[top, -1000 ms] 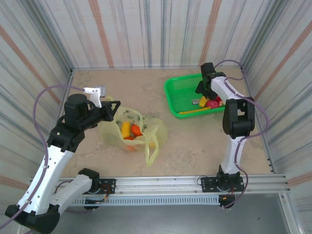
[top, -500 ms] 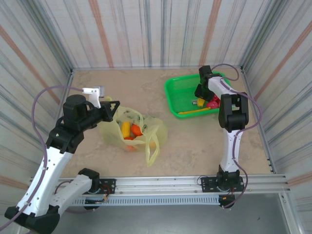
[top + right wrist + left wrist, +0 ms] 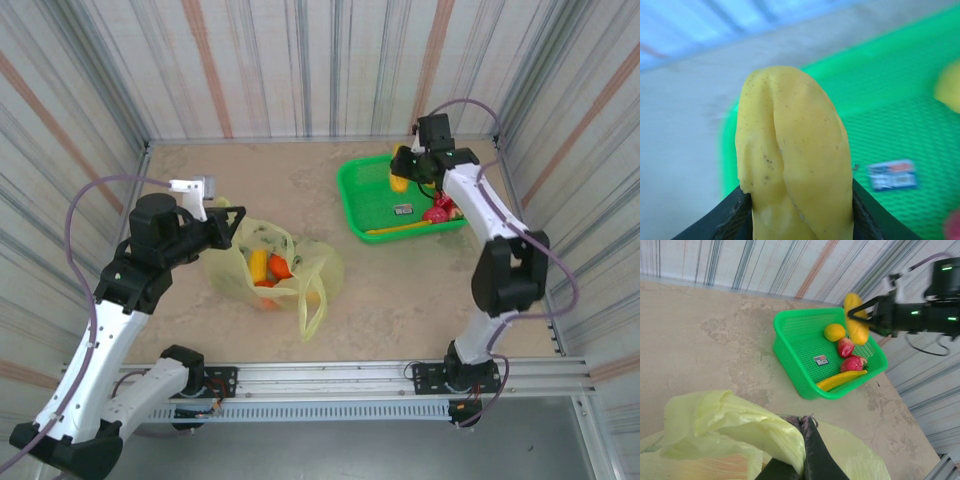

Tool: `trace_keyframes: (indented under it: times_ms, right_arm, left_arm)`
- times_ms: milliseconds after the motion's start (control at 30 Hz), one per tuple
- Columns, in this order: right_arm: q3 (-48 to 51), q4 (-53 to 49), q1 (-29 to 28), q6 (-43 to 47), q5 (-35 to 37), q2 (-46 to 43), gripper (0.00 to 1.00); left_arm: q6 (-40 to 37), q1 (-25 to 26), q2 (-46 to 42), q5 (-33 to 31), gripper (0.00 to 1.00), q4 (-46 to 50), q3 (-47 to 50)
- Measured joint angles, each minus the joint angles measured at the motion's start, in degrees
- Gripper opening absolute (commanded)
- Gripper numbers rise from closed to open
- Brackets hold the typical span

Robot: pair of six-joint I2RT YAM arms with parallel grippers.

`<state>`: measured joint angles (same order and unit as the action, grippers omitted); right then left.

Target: Place the fake fruits into the plastic bag and tie a complex knot

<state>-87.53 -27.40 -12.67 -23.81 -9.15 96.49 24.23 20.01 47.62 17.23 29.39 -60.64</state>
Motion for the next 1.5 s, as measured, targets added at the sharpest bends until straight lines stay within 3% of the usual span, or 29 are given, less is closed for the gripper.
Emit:
trace_keyframes:
  times_ms: [133,267,467,600,1133,1333,1500]
  right_arm:
    - [6.6,9.1,-5.2,2.1,-11.1,-11.0,0.44]
    - [12.7,15.5,-13.8,4.1,-19.0,-16.5,0.45]
    - [16.7,20.3,-25.6,5.5,-24.8,-16.9,0.45]
    - [16.7,22.6,-30.5,6.3,-26.3,-14.6,0.45]
    - [18.1,29.7,-39.1,5.0,-25.5,-2.2,0.46]
    - [18.9,29.6,-39.3,5.0,-23.7,0.4,0.62]
    - [18.8,27.7,-39.4,5.7,-21.8,0.6,0.65]
  left_arm:
    - [0.0,0.0,0.3,-0.3,0.0,0.0,0.0]
    - [0.0,0.0,0.7,-0.4,0.0,0.0,-0.2]
    - [0.0,0.0,1.3,-0.4,0.0,0.0,-0.5]
    - [0.0,0.0,1.3,-0.4,0.0,0.0,-0.5]
    - [0.0,0.0,0.2,-0.8,0.0,0.9,-1.0]
    - [0.0,0.0,-0.1,-0.8,0.0,0.9,-1.0]
    - [0.0,0.0,-0.1,-0.8,0.0,0.9,-1.1]
